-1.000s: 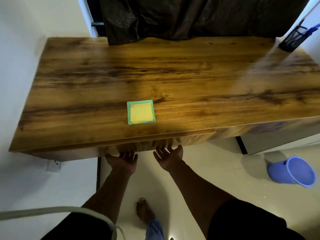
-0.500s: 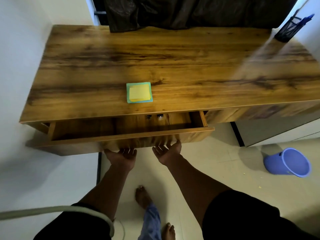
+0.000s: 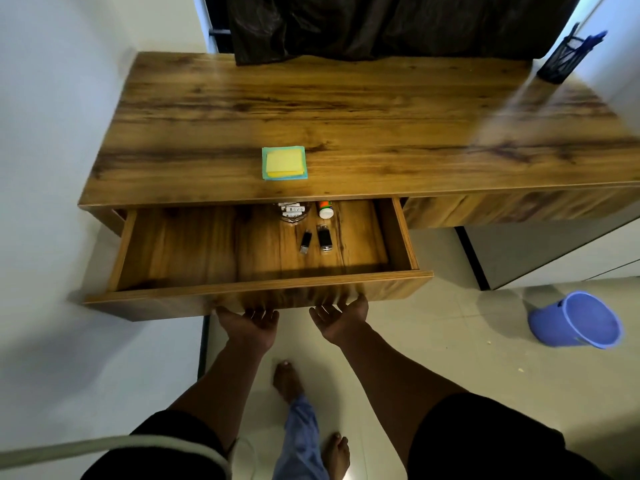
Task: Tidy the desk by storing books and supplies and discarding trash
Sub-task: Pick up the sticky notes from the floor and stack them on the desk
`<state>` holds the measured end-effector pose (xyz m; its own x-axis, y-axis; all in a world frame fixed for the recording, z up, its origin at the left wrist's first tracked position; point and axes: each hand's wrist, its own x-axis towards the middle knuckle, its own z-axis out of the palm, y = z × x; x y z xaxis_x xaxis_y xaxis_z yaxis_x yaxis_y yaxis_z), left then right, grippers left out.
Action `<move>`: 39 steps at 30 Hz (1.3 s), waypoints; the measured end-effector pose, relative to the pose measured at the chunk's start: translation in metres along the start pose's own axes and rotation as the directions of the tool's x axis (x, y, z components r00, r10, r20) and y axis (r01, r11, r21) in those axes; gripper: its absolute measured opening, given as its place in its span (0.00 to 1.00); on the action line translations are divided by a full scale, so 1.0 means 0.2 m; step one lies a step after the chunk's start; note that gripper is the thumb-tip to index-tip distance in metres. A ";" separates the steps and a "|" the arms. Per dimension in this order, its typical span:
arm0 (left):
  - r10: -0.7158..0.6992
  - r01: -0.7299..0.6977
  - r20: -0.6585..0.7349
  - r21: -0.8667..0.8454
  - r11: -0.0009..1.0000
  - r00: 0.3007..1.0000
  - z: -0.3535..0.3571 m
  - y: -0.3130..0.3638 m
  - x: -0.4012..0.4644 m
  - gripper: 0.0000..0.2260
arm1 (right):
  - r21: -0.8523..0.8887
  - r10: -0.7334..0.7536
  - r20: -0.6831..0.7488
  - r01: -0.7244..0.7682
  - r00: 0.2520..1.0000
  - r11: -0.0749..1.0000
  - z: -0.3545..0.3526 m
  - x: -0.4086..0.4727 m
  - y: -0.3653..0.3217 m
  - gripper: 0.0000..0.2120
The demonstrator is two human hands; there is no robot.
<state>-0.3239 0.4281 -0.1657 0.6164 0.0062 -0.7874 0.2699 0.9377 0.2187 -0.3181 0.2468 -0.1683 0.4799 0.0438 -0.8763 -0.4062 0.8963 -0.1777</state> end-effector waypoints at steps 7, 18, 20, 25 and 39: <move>-0.007 0.007 -0.026 0.021 1.000 1.000 -0.14 -0.06 -0.12 0.37 | -0.016 0.013 0.025 -0.012 1.000 1.000 -0.18 -0.10 0.06 0.32; -0.027 0.029 -0.074 0.031 0.999 0.997 -0.29 -0.10 -0.18 0.39 | -0.071 0.043 -0.003 -0.043 0.999 0.997 -0.34 -0.17 0.10 0.31; -0.020 0.023 -0.082 0.035 0.999 0.996 -0.30 -0.11 -0.20 0.38 | -0.073 0.049 -0.004 -0.050 0.999 0.996 -0.36 -0.18 0.11 0.31; -0.006 0.013 -0.092 0.069 0.998 0.996 -0.33 -0.13 -0.25 0.35 | -0.072 0.067 0.002 -0.067 0.998 0.995 -0.40 -0.21 0.12 0.31; -0.442 0.144 0.039 0.917 0.373 0.896 -0.21 -0.22 -0.50 0.15 | -0.654 0.091 0.075 -0.020 0.993 0.757 -0.43 -0.41 0.04 0.20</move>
<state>-0.4287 0.4004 -0.1212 0.4619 -0.4227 -0.7797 0.8674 0.0321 0.4965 -0.4275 0.2134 -0.1359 0.4979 0.1582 -0.8527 -0.8252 0.3888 -0.4097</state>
